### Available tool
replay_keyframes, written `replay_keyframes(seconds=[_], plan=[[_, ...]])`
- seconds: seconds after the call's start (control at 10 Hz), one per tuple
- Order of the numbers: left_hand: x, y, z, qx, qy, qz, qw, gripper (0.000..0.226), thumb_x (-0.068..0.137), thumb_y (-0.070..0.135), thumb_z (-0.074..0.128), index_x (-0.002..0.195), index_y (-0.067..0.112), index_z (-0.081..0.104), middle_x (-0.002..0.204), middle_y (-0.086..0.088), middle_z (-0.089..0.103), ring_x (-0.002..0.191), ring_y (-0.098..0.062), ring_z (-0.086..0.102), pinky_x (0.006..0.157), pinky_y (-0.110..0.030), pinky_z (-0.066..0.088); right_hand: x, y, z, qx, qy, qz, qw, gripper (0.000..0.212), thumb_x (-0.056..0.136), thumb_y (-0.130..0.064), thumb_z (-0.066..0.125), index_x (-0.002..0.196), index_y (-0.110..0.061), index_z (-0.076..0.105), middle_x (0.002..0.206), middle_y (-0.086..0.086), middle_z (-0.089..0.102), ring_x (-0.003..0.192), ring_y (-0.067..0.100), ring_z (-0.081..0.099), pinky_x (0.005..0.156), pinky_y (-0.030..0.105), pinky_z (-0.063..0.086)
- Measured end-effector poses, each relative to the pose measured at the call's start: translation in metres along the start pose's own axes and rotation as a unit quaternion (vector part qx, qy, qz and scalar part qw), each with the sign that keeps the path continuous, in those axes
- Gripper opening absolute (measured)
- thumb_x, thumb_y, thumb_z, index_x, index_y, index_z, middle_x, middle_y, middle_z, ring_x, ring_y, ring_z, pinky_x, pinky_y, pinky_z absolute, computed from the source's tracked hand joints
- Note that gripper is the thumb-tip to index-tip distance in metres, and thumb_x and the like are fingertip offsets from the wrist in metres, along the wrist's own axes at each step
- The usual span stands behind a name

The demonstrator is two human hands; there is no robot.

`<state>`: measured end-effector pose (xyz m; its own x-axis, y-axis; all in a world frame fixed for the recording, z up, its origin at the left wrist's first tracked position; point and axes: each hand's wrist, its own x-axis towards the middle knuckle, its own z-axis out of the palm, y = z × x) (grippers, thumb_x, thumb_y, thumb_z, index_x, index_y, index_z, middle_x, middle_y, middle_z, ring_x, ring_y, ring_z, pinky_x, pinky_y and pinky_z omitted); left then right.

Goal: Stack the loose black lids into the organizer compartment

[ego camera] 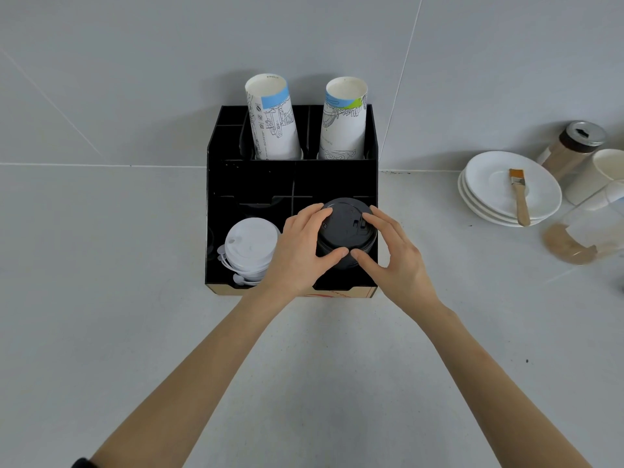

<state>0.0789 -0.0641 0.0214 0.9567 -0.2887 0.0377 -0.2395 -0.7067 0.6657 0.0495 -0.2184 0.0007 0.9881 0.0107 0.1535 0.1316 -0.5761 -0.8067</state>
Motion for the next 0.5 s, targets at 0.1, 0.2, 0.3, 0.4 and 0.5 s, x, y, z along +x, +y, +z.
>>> replay_keyframes(seconds=[0.1,0.2,0.3,0.4,0.5], plan=[[0.0,0.003,-0.003,0.008,0.0,-0.002,1.0,0.065,0.078,0.027,0.064,0.133,0.014,0.031,0.148,-0.006,0.024,0.132,-0.026,0.023,0.108,-0.039,0.027,0.001,-0.007,-0.004,-0.002,-0.003,0.004,1.0,0.052,0.083,-0.021,0.061,0.129,-0.02,0.037,0.144,0.001,0.035,0.125,0.004,0.031,0.104,0.023,0.027],[0.0,0.004,-0.007,0.017,-0.005,0.0,1.0,0.067,0.079,0.03,0.063,0.134,0.015,0.028,0.15,-0.006,0.018,0.136,-0.025,0.019,0.11,-0.041,0.024,0.0,-0.01,-0.007,-0.013,-0.002,0.008,1.0,0.051,0.084,-0.023,0.059,0.13,-0.02,0.037,0.145,0.001,0.034,0.13,0.011,0.032,0.109,0.03,0.028],[-0.001,0.004,-0.013,0.029,-0.002,-0.002,1.0,0.066,0.082,0.033,0.058,0.135,0.014,0.026,0.152,-0.005,0.016,0.138,-0.024,0.016,0.112,-0.043,0.02,0.0,-0.014,-0.012,-0.041,-0.008,0.007,0.999,0.053,0.085,-0.026,0.056,0.132,-0.02,0.033,0.147,0.003,0.031,0.134,0.019,0.029,0.112,0.044,0.027],[-0.001,0.004,-0.021,0.034,0.009,-0.002,0.999,0.066,0.083,0.034,0.056,0.136,0.013,0.024,0.152,-0.007,0.016,0.139,-0.024,0.014,0.113,-0.044,0.019,0.003,-0.019,-0.017,-0.085,-0.017,0.004,0.996,0.056,0.085,-0.028,0.056,0.134,-0.019,0.03,0.149,0.005,0.027,0.136,0.022,0.025,0.114,0.047,0.023],[-0.003,0.005,-0.035,0.071,0.001,-0.01,0.997,0.068,0.084,0.036,0.053,0.138,0.012,0.019,0.153,-0.01,0.012,0.141,-0.026,0.009,0.115,-0.047,0.015,0.007,-0.031,-0.025,-0.17,-0.041,0.005,0.985,0.058,0.085,-0.032,0.054,0.135,-0.019,0.027,0.151,0.009,0.021,0.139,0.026,0.017,0.115,0.045,0.014]])
